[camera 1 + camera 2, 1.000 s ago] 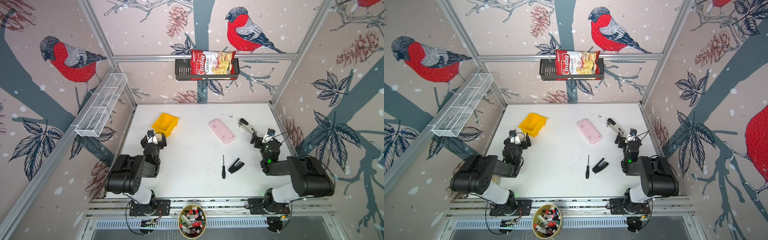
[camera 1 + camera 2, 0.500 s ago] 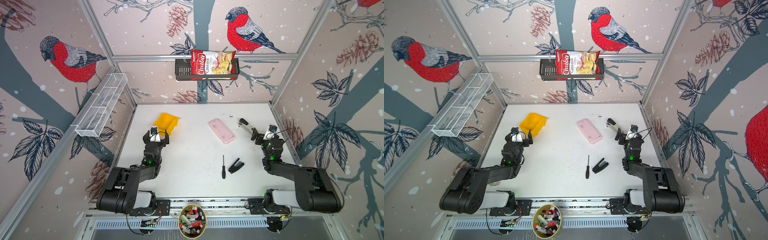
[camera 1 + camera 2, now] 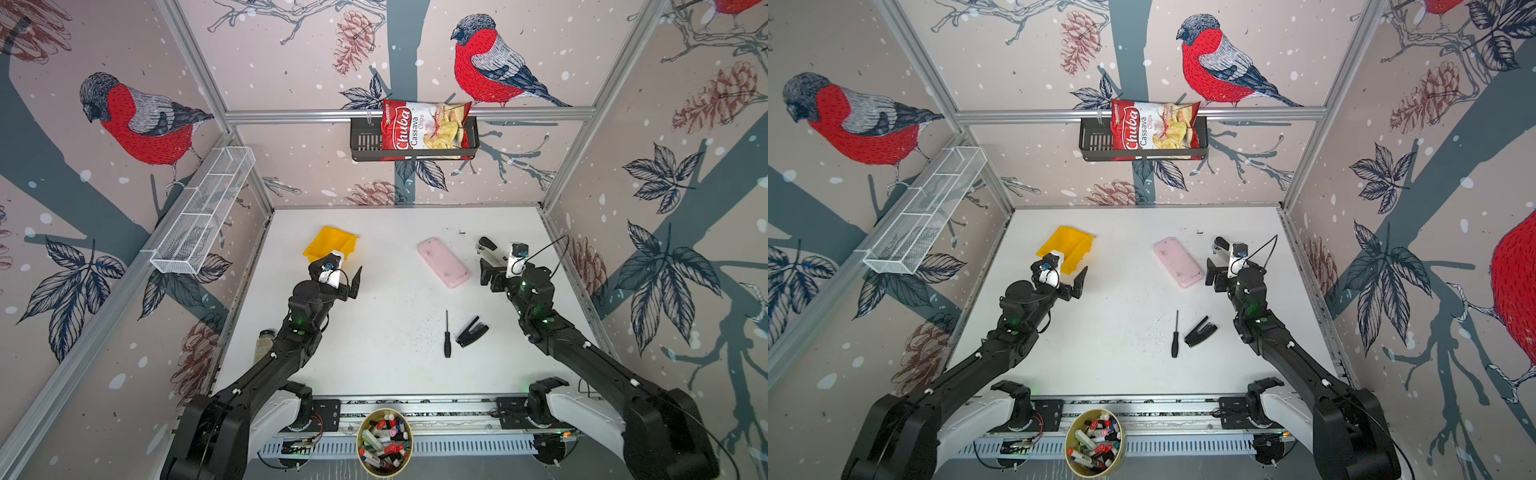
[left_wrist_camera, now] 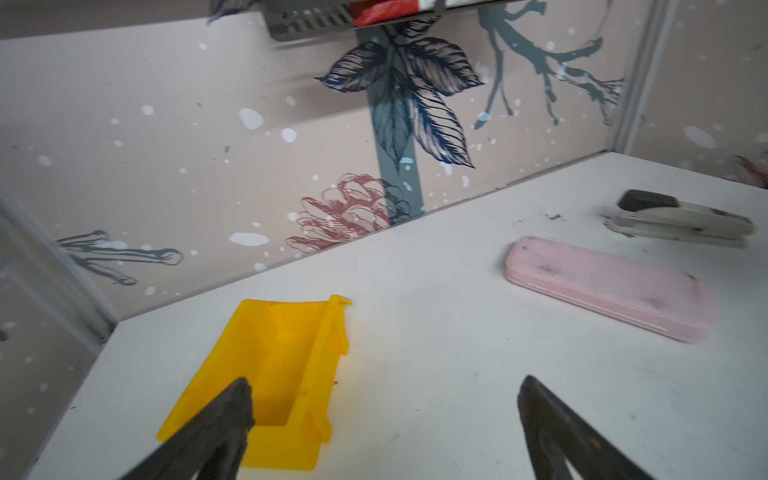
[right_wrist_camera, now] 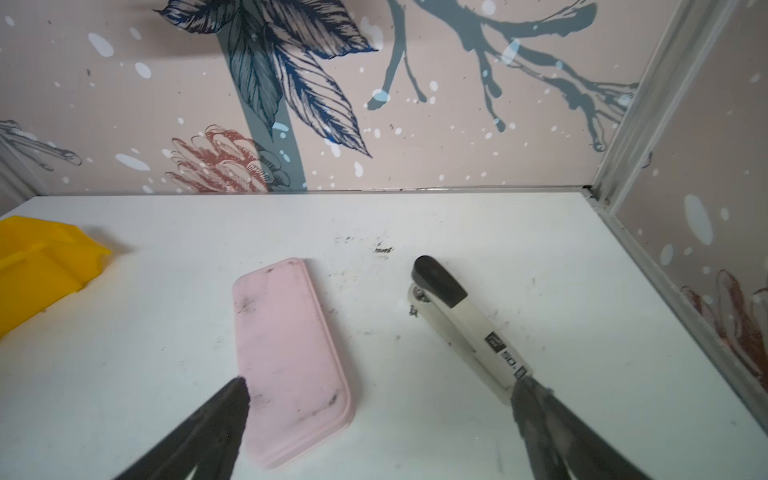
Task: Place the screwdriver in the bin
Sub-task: 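Move the right gripper over the black-handled screwdriver while the left arm rises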
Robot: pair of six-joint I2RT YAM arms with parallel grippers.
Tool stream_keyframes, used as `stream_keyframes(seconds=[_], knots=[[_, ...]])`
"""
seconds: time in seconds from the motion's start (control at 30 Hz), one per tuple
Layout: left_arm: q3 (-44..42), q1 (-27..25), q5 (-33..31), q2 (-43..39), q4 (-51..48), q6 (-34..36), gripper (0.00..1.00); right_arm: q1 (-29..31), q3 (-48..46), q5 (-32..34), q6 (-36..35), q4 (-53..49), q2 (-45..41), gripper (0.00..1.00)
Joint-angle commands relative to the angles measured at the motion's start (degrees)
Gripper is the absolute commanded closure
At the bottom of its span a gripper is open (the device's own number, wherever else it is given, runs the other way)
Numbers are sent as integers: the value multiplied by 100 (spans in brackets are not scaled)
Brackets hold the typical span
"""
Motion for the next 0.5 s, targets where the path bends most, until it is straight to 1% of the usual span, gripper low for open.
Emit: stream_keyframes(seconds=[0.0, 0.17, 0.23, 0.3, 0.4, 0.47], knots=[[139, -116, 750, -156, -757, 316, 2, 411, 152, 502, 756, -1071, -85, 2], [301, -264, 1345, -306, -1304, 544, 2, 1125, 385, 869, 1597, -1706, 43, 0], [341, -314, 1522, -357, -1484, 654, 2, 1319, 539, 912, 2032, -2042, 188, 1], [348, -365, 1668, -401, -1658, 751, 2, 1444, 750, 821, 2501, -2483, 414, 0], [307, -440, 1772, -452, -1854, 864, 2, 1710, 1050, 762, 2859, -3121, 789, 1], [286, -508, 1806, -457, -2029, 1024, 2, 1904, 1231, 765, 2917, -3458, 1037, 1]])
